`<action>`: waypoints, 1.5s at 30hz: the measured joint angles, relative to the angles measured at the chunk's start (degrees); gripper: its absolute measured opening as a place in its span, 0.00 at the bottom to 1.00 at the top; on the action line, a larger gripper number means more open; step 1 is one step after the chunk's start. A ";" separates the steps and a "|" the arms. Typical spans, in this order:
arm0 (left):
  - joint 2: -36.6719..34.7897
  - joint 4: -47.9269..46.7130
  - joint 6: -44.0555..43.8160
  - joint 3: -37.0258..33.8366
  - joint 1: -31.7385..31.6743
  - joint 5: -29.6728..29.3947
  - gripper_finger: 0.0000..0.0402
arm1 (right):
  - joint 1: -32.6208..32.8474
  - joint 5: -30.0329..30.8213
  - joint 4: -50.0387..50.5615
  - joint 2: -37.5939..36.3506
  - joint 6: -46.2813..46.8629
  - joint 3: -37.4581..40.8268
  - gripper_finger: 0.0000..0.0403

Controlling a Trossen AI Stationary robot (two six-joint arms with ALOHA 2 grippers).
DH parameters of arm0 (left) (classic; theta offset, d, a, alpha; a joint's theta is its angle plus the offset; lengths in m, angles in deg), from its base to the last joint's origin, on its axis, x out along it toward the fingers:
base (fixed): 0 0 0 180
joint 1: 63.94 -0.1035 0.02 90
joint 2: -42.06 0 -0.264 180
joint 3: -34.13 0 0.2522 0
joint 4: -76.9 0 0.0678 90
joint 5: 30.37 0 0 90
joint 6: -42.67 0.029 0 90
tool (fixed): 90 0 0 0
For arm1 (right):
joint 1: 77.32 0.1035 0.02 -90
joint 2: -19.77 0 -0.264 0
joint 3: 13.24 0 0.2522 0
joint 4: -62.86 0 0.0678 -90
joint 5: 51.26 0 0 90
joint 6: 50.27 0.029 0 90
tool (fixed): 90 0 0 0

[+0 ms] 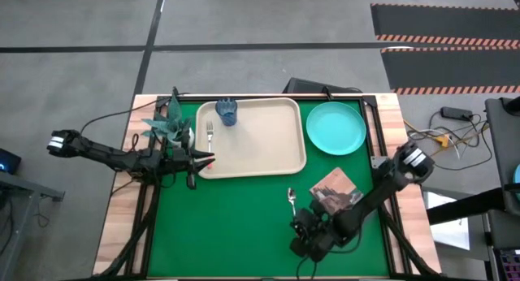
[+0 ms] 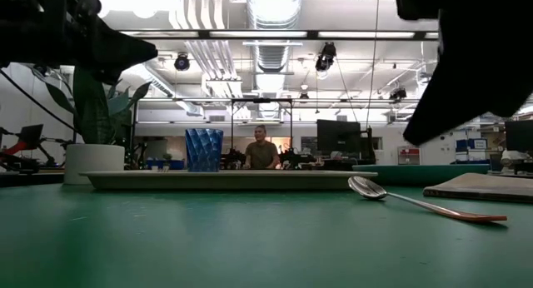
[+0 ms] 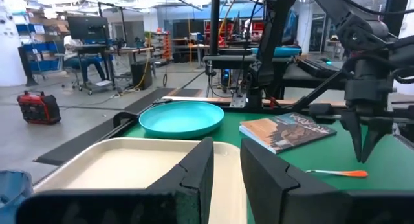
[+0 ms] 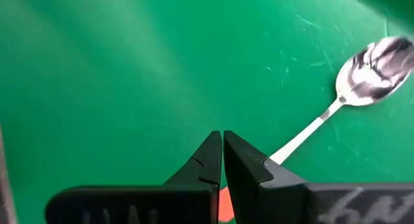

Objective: Pick and place plate/cup/fork/spoon on tray
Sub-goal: Put the orange spoon on the white tray

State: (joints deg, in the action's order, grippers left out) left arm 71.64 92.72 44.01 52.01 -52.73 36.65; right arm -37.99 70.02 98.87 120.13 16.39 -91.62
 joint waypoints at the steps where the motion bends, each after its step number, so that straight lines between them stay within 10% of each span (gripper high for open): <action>1: 0.00 0.01 0.71 0.00 0.01 0.00 0.16 | 0.07 0.23 0.03 0.80 1.12 -0.29 0.02; 11: -0.07 2.42 5.06 0.04 -0.01 -0.02 0.16 | -1.75 1.85 1.61 3.40 8.63 -2.48 0.04; 27: 0.28 2.45 6.39 0.04 -0.01 0.00 0.16 | -9.59 -8.90 16.33 2.44 24.59 -6.01 0.41; 45: 0.28 3.15 8.63 0.02 0.02 0.00 0.16 | -11.23 -10.00 16.54 6.78 26.46 -5.95 0.40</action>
State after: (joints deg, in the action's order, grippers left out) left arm 71.92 95.87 52.63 52.03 -52.71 36.65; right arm -49.22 60.02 115.41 126.91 42.85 -97.57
